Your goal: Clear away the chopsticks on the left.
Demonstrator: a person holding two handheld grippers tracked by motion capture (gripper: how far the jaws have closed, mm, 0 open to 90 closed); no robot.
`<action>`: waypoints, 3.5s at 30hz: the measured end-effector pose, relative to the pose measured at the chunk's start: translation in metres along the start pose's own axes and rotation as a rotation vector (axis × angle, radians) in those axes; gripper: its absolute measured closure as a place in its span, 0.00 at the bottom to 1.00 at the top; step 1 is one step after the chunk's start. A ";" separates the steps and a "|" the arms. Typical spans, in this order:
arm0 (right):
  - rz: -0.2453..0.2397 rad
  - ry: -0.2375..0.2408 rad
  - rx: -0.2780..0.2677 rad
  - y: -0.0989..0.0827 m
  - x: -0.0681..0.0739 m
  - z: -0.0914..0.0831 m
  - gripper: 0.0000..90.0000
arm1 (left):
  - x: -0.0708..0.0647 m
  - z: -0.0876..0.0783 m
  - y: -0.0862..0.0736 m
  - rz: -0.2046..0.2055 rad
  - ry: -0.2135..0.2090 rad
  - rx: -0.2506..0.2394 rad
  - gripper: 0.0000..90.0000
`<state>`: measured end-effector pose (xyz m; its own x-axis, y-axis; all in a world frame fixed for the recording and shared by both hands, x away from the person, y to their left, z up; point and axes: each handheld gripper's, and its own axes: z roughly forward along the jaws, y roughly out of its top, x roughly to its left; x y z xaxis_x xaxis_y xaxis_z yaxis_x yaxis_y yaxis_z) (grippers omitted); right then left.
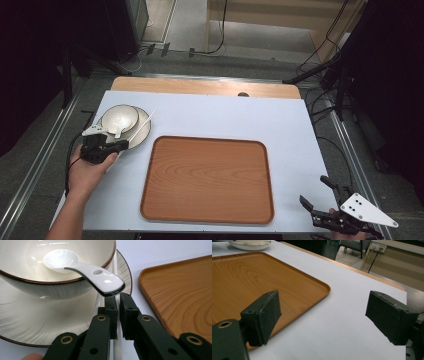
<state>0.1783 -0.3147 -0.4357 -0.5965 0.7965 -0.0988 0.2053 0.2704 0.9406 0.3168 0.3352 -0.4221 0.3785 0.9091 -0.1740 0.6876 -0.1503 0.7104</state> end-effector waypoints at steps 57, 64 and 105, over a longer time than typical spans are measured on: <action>0.010 -0.012 -0.036 0.001 -0.001 -0.005 0.15 | -0.123 0.007 -0.062 -0.194 -0.069 0.023 0.95; 0.014 -0.012 -0.028 0.000 -0.001 -0.005 0.15 | -0.124 0.016 -0.067 -0.184 -0.042 0.029 0.94; 0.013 -0.017 -0.021 -0.001 -0.005 -0.008 0.15 | -0.118 0.033 -0.052 -0.234 0.039 0.018 1.00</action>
<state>0.1750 -0.3229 -0.4339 -0.5808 0.8089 -0.0914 0.1968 0.2485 0.9484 0.2565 0.2229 -0.4614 0.1833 0.9344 -0.3055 0.7645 0.0599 0.6418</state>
